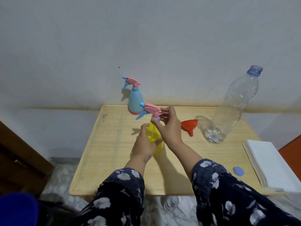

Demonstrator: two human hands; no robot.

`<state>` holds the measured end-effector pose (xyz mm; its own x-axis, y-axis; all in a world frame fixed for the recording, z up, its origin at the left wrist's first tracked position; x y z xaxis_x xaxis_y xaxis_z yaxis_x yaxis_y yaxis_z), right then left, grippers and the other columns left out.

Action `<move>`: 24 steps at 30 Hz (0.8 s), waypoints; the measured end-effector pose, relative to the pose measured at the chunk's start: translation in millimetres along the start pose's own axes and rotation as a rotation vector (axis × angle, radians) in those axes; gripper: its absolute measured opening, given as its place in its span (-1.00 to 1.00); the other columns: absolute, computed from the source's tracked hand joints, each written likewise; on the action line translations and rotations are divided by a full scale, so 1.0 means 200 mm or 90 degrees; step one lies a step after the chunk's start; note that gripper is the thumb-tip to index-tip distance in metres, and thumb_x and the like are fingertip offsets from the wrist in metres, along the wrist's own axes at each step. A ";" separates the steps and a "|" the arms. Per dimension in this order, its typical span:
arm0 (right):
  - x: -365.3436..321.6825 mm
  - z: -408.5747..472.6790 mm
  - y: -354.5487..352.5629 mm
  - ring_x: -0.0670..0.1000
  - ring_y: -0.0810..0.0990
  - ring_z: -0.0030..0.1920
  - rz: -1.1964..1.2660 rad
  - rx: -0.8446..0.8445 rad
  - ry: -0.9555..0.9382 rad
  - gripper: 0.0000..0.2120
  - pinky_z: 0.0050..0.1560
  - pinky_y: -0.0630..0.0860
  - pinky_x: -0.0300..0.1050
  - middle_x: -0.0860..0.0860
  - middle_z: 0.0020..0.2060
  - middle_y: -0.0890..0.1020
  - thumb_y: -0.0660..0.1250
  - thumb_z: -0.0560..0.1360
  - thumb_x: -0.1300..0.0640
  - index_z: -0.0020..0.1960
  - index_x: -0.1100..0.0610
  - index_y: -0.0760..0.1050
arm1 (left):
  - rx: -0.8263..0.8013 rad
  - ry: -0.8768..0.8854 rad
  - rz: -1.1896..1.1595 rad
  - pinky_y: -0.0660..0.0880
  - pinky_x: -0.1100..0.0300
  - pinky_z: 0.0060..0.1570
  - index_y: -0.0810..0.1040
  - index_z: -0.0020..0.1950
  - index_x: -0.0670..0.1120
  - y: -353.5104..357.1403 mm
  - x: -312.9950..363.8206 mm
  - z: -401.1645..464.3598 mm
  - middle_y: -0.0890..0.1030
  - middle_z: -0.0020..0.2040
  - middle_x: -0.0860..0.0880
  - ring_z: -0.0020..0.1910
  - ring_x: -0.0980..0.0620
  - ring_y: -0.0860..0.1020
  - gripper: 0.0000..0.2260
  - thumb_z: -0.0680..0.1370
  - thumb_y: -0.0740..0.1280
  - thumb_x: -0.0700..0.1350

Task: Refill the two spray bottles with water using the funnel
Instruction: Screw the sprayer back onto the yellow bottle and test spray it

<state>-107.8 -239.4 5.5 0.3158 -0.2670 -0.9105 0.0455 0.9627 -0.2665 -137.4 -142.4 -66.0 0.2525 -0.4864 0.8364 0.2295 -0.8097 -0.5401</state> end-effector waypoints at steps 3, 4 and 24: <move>0.02 -0.01 -0.01 -0.09 0.62 0.04 -0.010 -0.020 -0.033 -0.64 0.10 0.56 -0.14 -0.23 -0.08 0.56 0.50 0.38 0.22 0.01 0.05 0.37 | -0.001 -0.005 0.008 0.54 0.02 -0.03 0.16 0.38 0.20 0.00 0.00 0.00 0.53 0.22 0.06 0.12 -0.09 0.55 -0.34 0.42 0.47 0.12; 0.02 -0.01 -0.01 -0.10 0.62 0.05 -0.011 -0.030 -0.037 -0.64 0.11 0.55 -0.13 -0.21 -0.07 0.56 0.49 0.38 0.22 0.03 0.05 0.36 | -0.001 -0.006 0.006 0.54 0.01 -0.03 0.15 0.38 0.20 0.00 0.00 0.00 0.53 0.22 0.06 0.12 -0.09 0.55 -0.34 0.42 0.47 0.12; 0.02 0.09 -0.10 -0.05 0.56 -0.07 -0.121 -0.178 -0.129 -0.26 0.06 0.56 -0.12 0.00 -0.04 0.60 0.36 0.47 0.23 0.46 -0.29 0.15 | -0.052 0.113 -0.045 0.49 0.03 0.16 0.14 0.40 0.35 -0.01 -0.02 0.03 0.43 0.35 0.17 0.27 0.09 0.45 -0.26 0.35 0.49 0.17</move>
<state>-89.7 -259.4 13.4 0.5081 -0.3995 -0.7631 -0.1294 0.8405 -0.5261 -133.1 -135.8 -69.1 0.0674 -0.4720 0.8790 0.1612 -0.8643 -0.4765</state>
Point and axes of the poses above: each hand's wrist, its own z-axis towards the middle knuckle, its own y-axis out of the palm, x = y × z, the point moved 1 cm from there along z, towards the middle knuckle
